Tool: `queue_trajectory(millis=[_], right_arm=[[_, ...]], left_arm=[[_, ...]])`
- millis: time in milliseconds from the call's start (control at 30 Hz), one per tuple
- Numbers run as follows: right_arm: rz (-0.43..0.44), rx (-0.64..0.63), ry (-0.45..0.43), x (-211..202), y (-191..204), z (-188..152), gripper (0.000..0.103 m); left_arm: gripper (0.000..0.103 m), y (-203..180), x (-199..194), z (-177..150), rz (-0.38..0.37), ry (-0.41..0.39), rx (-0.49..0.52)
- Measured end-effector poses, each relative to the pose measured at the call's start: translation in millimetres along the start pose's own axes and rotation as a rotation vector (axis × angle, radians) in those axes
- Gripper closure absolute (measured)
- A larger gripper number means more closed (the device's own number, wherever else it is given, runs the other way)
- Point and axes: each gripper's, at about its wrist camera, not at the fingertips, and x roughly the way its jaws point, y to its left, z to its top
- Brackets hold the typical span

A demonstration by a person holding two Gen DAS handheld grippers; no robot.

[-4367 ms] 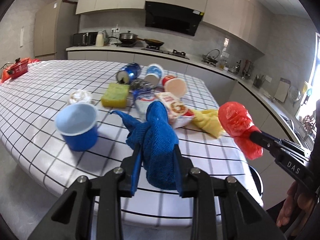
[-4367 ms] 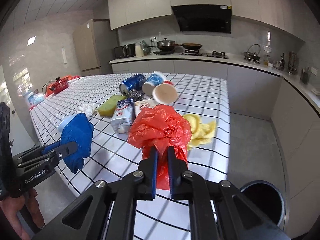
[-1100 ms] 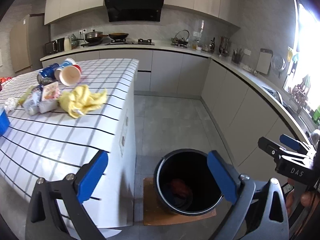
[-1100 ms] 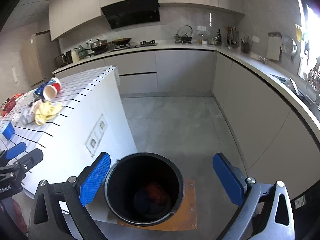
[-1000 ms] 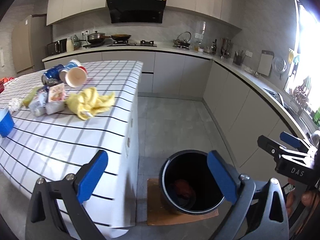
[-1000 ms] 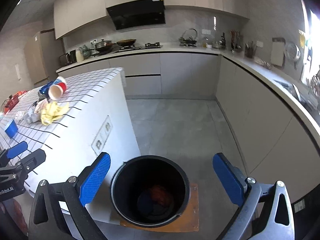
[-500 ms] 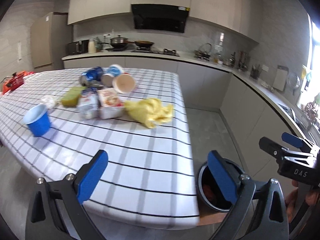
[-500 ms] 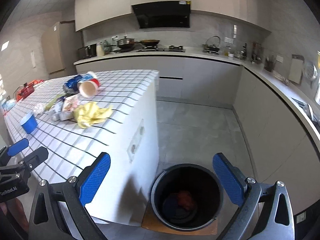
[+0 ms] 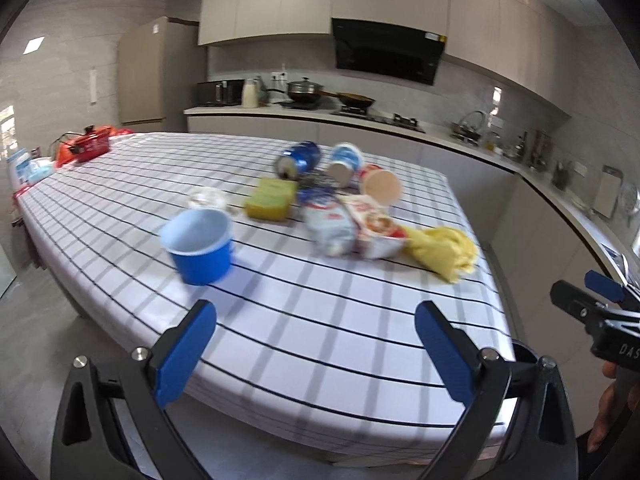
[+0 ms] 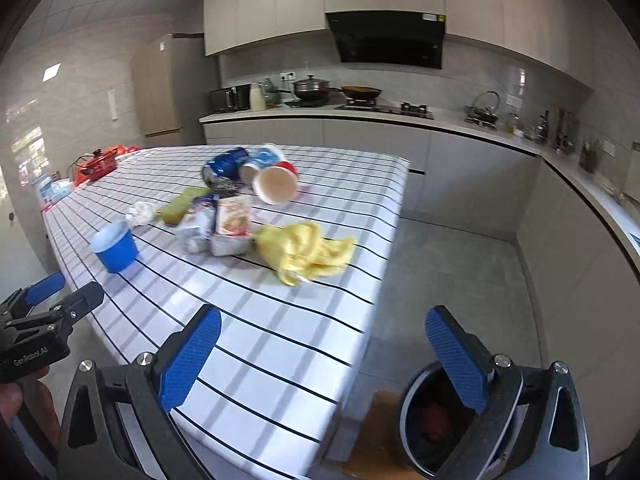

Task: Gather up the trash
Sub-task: 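Grasp the blue cup with the left tool while the right tool grasps the milk carton, then carry the blue cup and milk carton over the black bin with both tools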

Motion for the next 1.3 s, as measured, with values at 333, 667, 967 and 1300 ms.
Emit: queue_trajectory(millis=[333, 667, 967, 1300], right_arm=[[0.022, -0.012, 0.011, 40, 56, 22, 0.014], [-0.008, 0.012, 0.065, 89, 65, 37, 0.026], [0.064, -0.029, 0.132, 149, 93, 58, 0.047], [0.093, -0.062, 0.214, 216, 107, 79, 0.047]], left_arm=[[0.003, 64, 29, 14, 0.068, -0.004, 0.001], [0.007, 97, 82, 27, 0.043, 0.055, -0.014], [0.013, 106, 122, 40, 0.035, 0.116, -0.016], [0.021, 125, 151, 55, 0.025, 0.162, -0.030]])
